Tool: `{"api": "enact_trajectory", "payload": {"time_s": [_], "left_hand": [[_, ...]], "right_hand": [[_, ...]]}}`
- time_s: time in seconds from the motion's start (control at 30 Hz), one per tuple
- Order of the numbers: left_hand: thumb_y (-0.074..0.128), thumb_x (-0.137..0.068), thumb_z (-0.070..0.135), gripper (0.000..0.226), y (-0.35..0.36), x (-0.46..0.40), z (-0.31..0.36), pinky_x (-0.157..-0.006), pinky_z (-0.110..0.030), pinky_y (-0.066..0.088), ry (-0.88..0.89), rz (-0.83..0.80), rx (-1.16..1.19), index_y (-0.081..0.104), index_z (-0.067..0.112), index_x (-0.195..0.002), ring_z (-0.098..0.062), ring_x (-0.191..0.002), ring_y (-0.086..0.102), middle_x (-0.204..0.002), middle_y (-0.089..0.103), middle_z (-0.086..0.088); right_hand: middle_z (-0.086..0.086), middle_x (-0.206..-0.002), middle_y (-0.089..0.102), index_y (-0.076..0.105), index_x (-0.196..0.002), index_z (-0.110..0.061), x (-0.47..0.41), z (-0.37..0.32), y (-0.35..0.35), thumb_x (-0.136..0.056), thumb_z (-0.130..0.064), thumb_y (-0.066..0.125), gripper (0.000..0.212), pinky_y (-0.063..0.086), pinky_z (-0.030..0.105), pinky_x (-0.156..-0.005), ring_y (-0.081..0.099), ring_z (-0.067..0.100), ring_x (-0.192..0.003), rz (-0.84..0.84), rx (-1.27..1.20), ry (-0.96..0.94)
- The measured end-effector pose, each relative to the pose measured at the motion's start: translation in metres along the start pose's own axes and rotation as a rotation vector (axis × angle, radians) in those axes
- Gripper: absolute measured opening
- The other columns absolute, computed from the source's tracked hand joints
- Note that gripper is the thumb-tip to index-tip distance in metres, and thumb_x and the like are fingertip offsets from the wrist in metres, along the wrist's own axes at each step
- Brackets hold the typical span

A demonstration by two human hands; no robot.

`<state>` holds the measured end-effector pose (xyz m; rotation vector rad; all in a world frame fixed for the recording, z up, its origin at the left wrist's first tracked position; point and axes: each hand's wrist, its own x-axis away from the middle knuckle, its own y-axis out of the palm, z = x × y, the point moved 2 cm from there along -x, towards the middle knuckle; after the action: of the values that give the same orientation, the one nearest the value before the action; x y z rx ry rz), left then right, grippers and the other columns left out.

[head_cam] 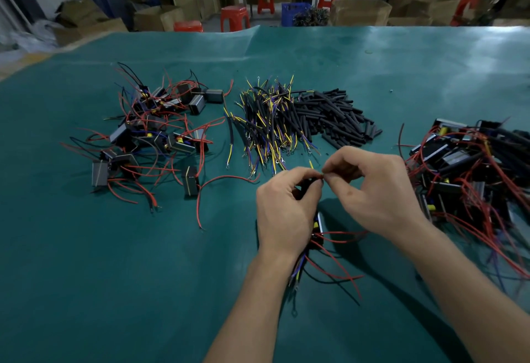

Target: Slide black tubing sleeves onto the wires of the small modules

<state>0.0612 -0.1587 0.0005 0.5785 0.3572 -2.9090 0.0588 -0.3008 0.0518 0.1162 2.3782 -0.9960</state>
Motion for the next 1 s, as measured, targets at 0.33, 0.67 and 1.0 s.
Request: {"api": "enact_trajectory", "payload": {"time_s": [0.33,0.67,1.0], "left_hand": [[0.074,-0.084,0.022,0.011,0.002,0.001,0.001,-0.074,-0.034,0.055,0.117,-0.015,-0.09,0.079,0.026,-0.094,-0.007,-0.081,0.069,-0.087,0.075,0.011],[0.074,-0.087,0.014,0.011,0.0,0.0,0.003,-0.069,-0.016,0.049,0.021,-0.018,-0.048,0.079,0.023,-0.091,0.004,-0.073,0.066,-0.081,0.075,0.016],[0.076,-0.086,0.012,0.008,-0.003,-0.004,-0.002,-0.071,-0.023,0.053,-0.118,0.037,0.08,0.08,0.019,-0.088,0.002,-0.069,0.065,-0.077,0.076,0.011]], "right_hand": [[0.01,-0.063,0.07,0.072,-0.065,-0.012,-0.005,0.015,-0.004,-0.074,0.008,0.074,0.023,0.049,0.028,-0.05,0.058,0.015,-0.05,-0.071,-0.479,0.593],[0.011,-0.067,0.073,0.074,-0.072,-0.012,-0.001,0.016,0.0,-0.078,0.004,0.078,0.017,0.05,0.021,-0.052,0.062,0.014,-0.056,-0.039,-0.578,0.543],[-0.005,-0.083,0.079,0.08,-0.089,-0.023,0.0,0.017,0.006,-0.079,-0.001,0.084,0.025,0.06,0.025,-0.082,0.076,0.013,-0.081,-0.033,-0.412,0.258]]}}
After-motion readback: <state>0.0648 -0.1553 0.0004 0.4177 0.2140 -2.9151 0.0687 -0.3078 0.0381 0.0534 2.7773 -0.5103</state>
